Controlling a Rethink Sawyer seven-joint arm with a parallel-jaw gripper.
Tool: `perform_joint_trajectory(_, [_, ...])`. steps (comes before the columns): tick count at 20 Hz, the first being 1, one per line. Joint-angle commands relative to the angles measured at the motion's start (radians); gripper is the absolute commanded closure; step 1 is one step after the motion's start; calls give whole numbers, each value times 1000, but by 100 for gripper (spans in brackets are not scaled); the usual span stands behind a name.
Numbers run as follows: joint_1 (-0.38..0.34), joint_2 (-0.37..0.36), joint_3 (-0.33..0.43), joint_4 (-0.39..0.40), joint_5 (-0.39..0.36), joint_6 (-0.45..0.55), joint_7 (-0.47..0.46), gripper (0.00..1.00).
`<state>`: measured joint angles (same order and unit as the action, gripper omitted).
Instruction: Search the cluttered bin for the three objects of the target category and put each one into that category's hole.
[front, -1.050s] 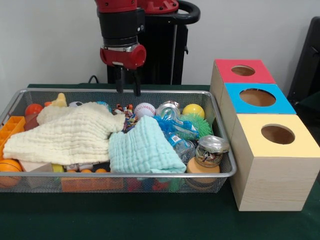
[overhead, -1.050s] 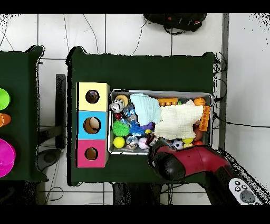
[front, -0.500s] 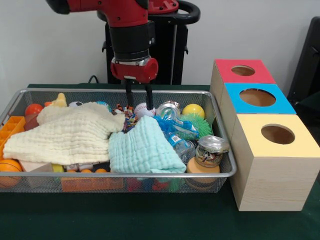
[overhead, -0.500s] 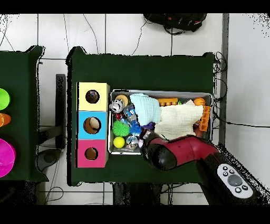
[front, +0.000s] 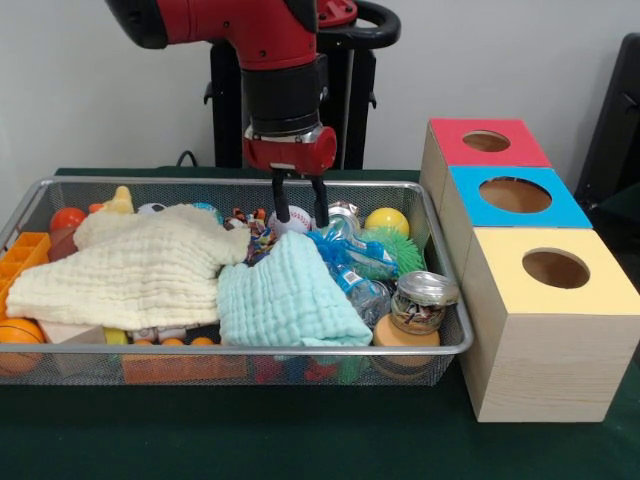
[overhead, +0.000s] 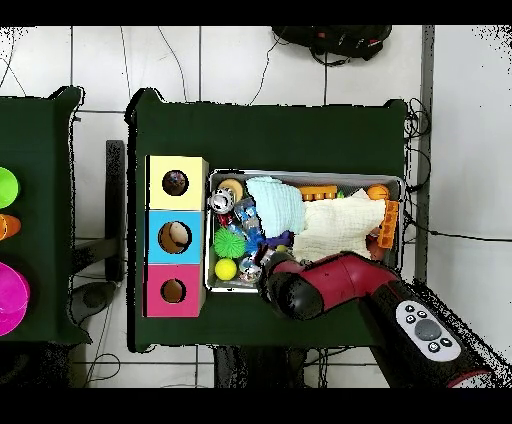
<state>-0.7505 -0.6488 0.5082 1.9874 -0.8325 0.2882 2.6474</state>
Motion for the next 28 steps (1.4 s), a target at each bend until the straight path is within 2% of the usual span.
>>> perform_joint_trajectory(1, [-39, 44, 25, -100, -80, -27, -148, 0])
perform_joint_trajectory(14, [-127, 60, 85, -65, -94, -35, -195, 0])
perform_joint_trajectory(28, [-101, 49, 67, -61, -122, -47, -141, 0])
